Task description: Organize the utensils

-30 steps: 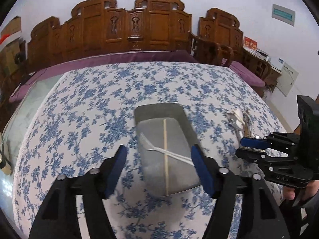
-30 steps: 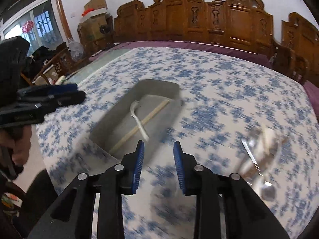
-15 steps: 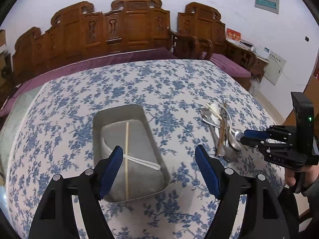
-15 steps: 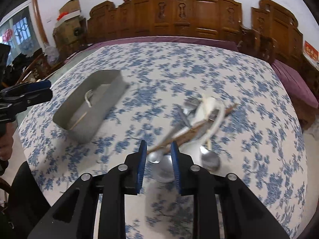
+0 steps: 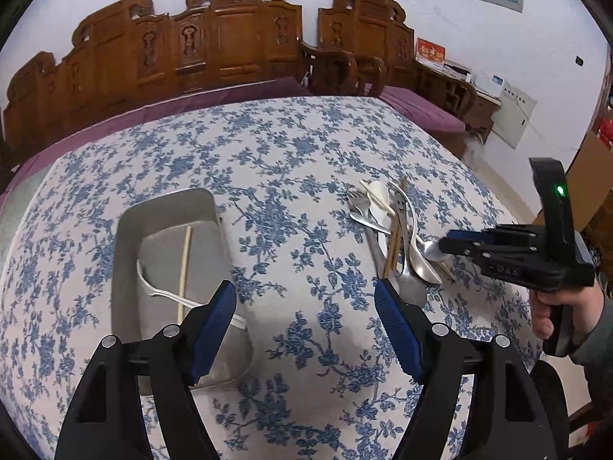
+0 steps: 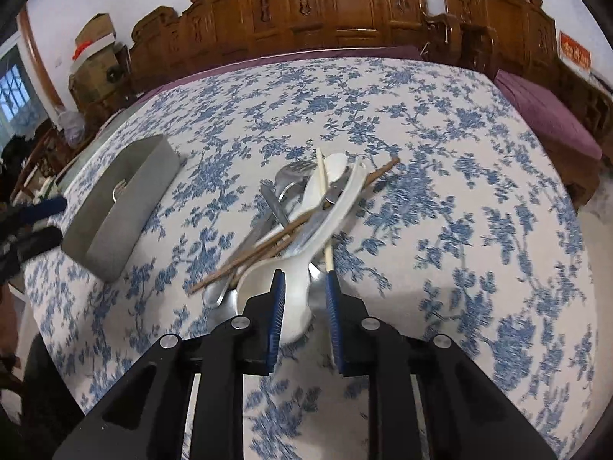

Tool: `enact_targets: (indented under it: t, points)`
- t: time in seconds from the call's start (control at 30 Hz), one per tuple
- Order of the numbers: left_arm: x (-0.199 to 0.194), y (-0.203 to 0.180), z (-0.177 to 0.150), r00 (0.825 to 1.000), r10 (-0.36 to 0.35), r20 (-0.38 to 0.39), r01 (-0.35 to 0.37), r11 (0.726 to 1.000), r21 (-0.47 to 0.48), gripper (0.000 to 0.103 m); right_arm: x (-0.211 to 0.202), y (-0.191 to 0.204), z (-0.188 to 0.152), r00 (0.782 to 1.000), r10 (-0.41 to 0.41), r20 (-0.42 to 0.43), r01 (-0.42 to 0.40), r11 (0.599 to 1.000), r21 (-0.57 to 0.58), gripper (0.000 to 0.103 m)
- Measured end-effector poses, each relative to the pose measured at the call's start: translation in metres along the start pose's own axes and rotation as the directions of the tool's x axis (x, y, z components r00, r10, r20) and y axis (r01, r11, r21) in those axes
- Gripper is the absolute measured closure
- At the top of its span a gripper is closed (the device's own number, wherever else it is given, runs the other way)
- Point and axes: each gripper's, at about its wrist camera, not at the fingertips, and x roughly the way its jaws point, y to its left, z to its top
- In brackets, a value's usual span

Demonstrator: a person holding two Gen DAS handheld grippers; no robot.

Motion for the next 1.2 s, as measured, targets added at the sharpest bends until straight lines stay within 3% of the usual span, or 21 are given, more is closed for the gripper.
enact_targets:
  t: [0.3, 0.53, 0.6, 0.73, 1.2]
  points:
    - [0.012, -0.009, -0.003, 1.000, -0.006, -0.024, 0.006, 1.000, 0.002, 0.031, 0.036, 0.001, 0.019, 0.998, -0.050, -0.042, 0.052, 0.997, 0.052, 0.079]
    - [0.014, -0.016, -0.006, 0.999, -0.008, -0.037, 0.009, 1.000, 0.014, 0.031, 0.046, -0.003, 0.028, 0.998, -0.043, -0.056, 0.048, 0.995, 0.086, 0.080]
    - [0.014, -0.017, -0.007, 0.999, -0.006, -0.039, 0.006, 1.000, 0.017, 0.031, 0.046, 0.000, 0.028, 0.997, -0.047, -0.058, 0.052, 0.996, 0.078, 0.083]
    - [0.013, -0.018, -0.007, 0.999, -0.001, -0.043, 0.001, 1.000, 0.020, 0.031, 0.041, -0.001, 0.025, 0.997, -0.050, -0.055, 0.054, 0.996, 0.077, 0.094]
    - [0.032, -0.034, -0.002, 0.997, -0.007, -0.074, 0.009, 0.999, 0.031, 0.032, -0.020, 0.003, 0.004, 1.000, -0.004, 0.031, 0.003, 1.000, 0.028, 0.094]
